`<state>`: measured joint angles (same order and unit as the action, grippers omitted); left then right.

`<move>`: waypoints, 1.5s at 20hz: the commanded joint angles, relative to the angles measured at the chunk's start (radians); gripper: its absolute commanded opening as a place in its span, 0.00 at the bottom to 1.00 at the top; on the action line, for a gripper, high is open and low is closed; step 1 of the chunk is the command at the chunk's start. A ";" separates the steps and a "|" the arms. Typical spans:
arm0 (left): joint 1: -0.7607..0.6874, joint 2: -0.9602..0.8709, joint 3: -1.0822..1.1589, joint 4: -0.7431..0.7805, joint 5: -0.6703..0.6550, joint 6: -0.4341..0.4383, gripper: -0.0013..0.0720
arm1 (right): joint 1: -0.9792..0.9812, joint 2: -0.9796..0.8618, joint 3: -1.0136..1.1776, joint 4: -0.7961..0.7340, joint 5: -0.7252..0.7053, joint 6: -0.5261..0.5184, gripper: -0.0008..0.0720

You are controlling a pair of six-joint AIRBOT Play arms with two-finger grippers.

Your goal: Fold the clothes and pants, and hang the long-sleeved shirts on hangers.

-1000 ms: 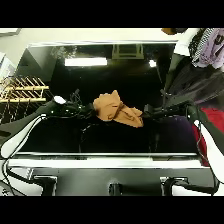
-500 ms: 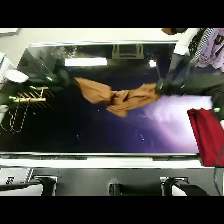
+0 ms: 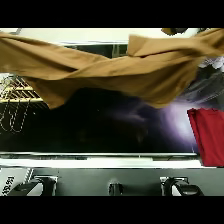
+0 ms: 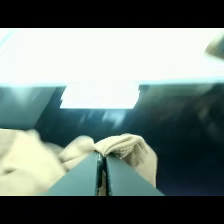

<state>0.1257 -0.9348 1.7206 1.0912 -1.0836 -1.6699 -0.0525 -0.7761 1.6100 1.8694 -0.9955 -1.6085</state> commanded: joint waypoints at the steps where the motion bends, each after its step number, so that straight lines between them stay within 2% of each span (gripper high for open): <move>1: 0.007 0.135 0.013 0.217 -0.085 -0.189 0.03 | 0.000 0.149 0.014 -0.208 0.050 0.155 0.05; 4: 0.006 0.147 0.013 0.237 -0.133 -0.247 0.03 | 0.000 0.164 0.014 -0.251 0.105 0.250 0.05; 6: 0.005 0.112 -0.004 0.233 -0.165 -0.261 0.03 | 0.000 0.109 0.014 -0.229 0.075 0.306 0.05; 10: -0.017 -0.060 -0.121 0.218 -0.184 -0.230 0.03 | 0.001 -0.164 0.014 -0.062 -0.102 0.380 0.05; 13: -0.037 -0.305 -0.191 0.219 -0.161 -0.214 0.03 | 0.001 -0.455 0.014 -0.005 -0.149 0.383 0.05; 16: -0.056 -0.565 -0.192 0.208 -0.049 -0.214 0.04 | 0.001 -0.744 0.014 0.042 -0.068 0.383 0.05; 18: -0.063 -0.709 -0.192 0.159 0.050 -0.175 0.04 | 0.001 -0.898 0.014 0.126 0.015 0.382 0.05; 22: -0.063 -0.872 -0.189 0.053 0.130 -0.157 0.04 | 0.001 -1.086 0.014 0.213 0.095 0.382 0.05; 23: -0.063 -0.887 -0.189 0.053 0.132 -0.144 0.04 | 0.001 -1.106 0.014 0.217 0.093 0.381 0.09; 24: -0.062 -0.891 -0.190 0.054 0.129 -0.129 0.08 | 0.001 -1.115 0.014 0.217 0.083 0.362 0.20; 26: -0.047 -0.879 -0.189 0.057 0.116 -0.106 0.39 | -0.010 -1.095 0.014 0.216 0.039 0.256 0.36; 27: -0.031 -0.864 -0.189 0.057 0.101 -0.103 0.49 | -0.026 -1.070 0.014 0.214 0.003 0.188 0.43; 29: 0.019 -0.812 -0.190 0.057 0.039 -0.046 0.49 | -0.087 -1.001 0.014 0.209 -0.087 0.043 0.49; 30: 0.050 -0.777 -0.190 0.058 -0.014 0.000 0.49 | -0.129 -0.964 0.014 0.202 -0.146 -0.039 0.61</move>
<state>0.1204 -1.7588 1.5314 1.1542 -1.0126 -1.7550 -0.1135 -1.8004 1.6241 2.0731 -1.0172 -1.4384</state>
